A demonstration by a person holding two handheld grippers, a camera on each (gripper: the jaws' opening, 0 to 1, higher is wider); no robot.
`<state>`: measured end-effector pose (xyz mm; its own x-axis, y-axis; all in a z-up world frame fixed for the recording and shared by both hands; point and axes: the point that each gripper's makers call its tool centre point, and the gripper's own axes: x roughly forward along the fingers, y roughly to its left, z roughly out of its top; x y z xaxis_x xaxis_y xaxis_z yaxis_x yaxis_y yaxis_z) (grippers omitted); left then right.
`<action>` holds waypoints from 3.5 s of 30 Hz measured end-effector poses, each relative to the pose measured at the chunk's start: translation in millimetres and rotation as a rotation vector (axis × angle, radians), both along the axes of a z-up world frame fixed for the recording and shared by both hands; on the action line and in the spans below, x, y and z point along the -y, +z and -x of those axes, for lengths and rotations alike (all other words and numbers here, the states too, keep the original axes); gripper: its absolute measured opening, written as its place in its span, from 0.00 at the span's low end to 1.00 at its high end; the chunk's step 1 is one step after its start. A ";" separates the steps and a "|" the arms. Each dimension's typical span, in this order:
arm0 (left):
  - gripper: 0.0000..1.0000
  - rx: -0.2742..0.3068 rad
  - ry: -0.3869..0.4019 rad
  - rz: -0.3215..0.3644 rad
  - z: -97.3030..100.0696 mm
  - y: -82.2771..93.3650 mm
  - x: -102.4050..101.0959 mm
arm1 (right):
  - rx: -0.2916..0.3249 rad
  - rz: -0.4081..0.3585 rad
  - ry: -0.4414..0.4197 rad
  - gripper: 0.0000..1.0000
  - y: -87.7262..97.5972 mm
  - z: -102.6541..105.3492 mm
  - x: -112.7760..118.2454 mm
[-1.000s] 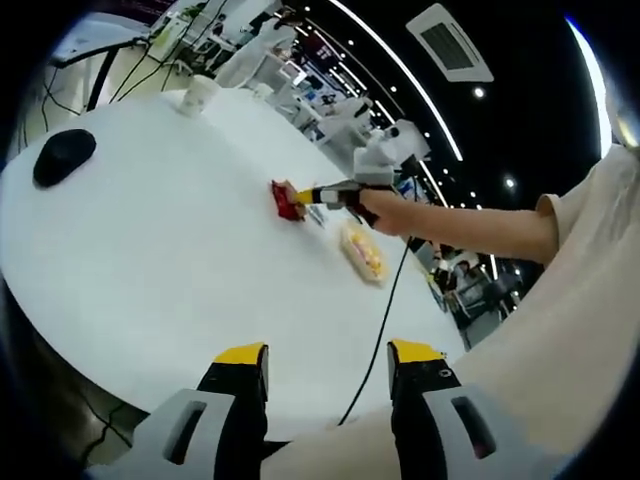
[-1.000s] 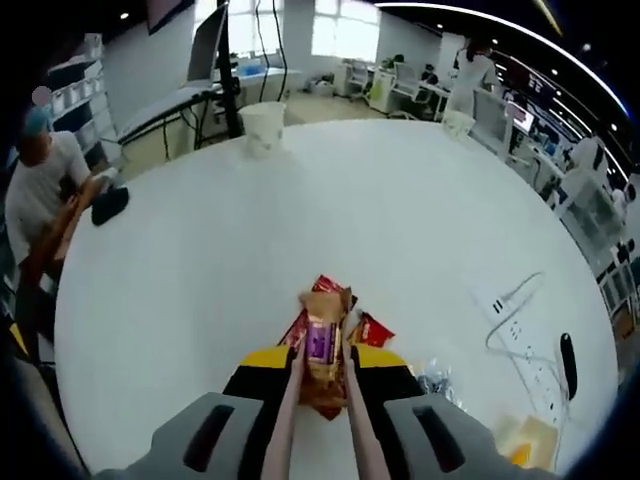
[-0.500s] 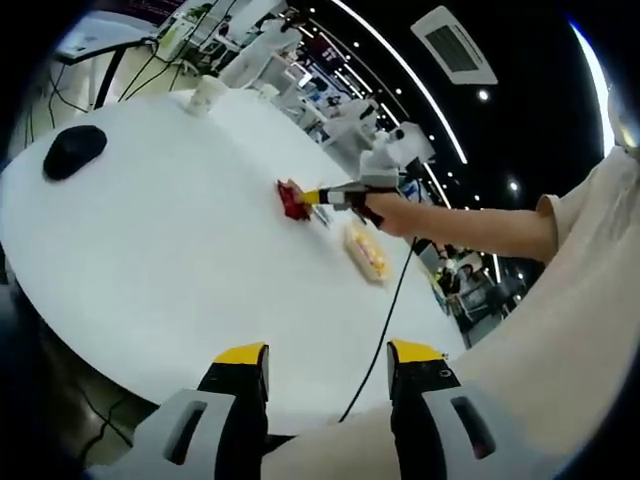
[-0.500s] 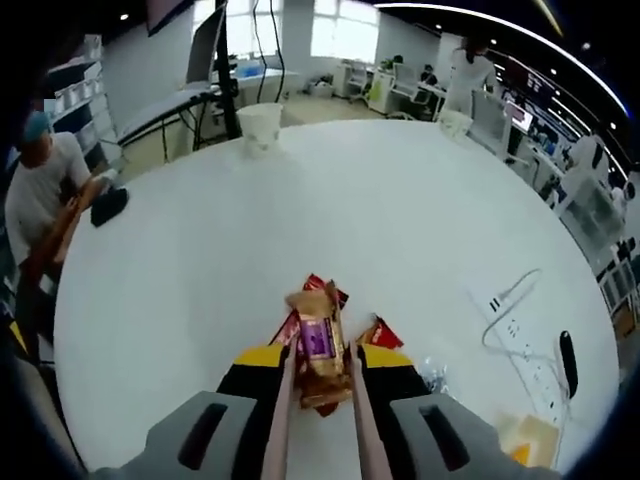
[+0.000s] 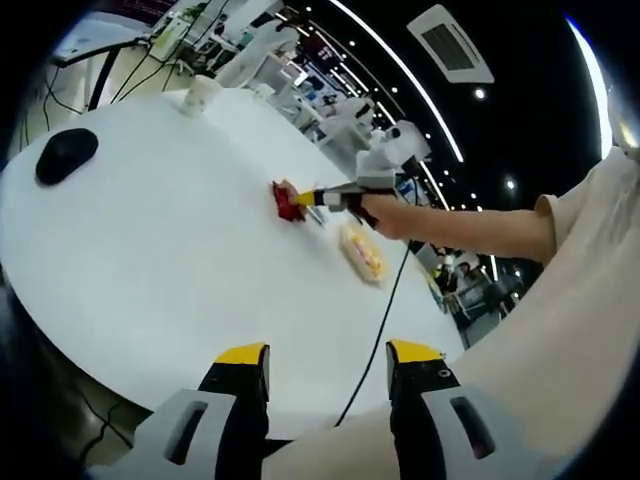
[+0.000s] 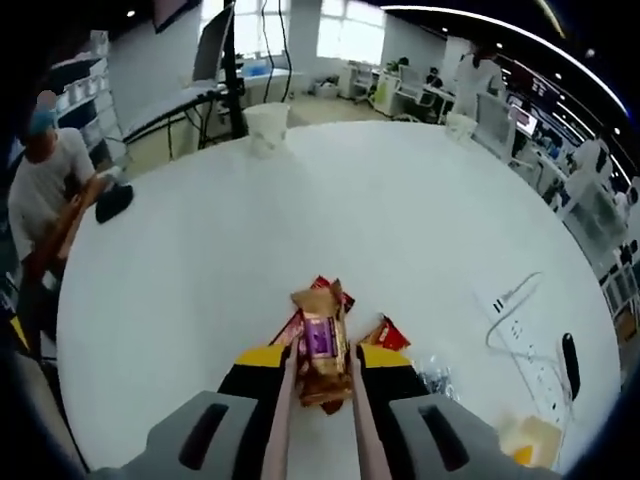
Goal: Place the target food into the container with the food tongs after gripping and lifting it, then release it inside without dropping or visibly crushing the food.
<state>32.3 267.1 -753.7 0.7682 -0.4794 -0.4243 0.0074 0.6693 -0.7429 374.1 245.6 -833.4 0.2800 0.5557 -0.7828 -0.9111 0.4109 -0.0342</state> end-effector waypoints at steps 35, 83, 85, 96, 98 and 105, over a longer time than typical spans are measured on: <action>0.52 0.030 0.000 -0.065 2.3 17.0 -4.6 | -0.053 -0.054 0.025 0.20 26.5 16.8 0.1; 0.53 0.123 -0.108 -0.095 -4.0 38.1 28.5 | 0.016 -0.242 -0.141 0.21 110.7 30.0 72.1; 0.53 0.124 -0.109 -0.096 -3.5 38.4 28.6 | 0.020 -0.246 -0.151 0.21 113.9 29.8 76.5; 0.52 0.128 -0.114 -0.093 -0.9 38.3 31.2 | 0.043 -0.254 -0.197 0.21 125.4 21.6 100.5; 0.52 0.129 -0.116 -0.092 -0.9 38.6 31.8 | 0.048 -0.255 -0.202 0.21 129.0 24.0 101.8; 0.53 0.134 -0.121 -0.096 -1.3 39.8 32.4 | 0.060 -0.261 -0.227 0.21 138.7 27.0 111.1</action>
<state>33.5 234.6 -713.9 0.7600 -0.5338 -0.3708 0.1864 0.7256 -0.6624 347.1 134.5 -694.7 0.4608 0.6534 -0.6006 -0.7948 0.6050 0.0484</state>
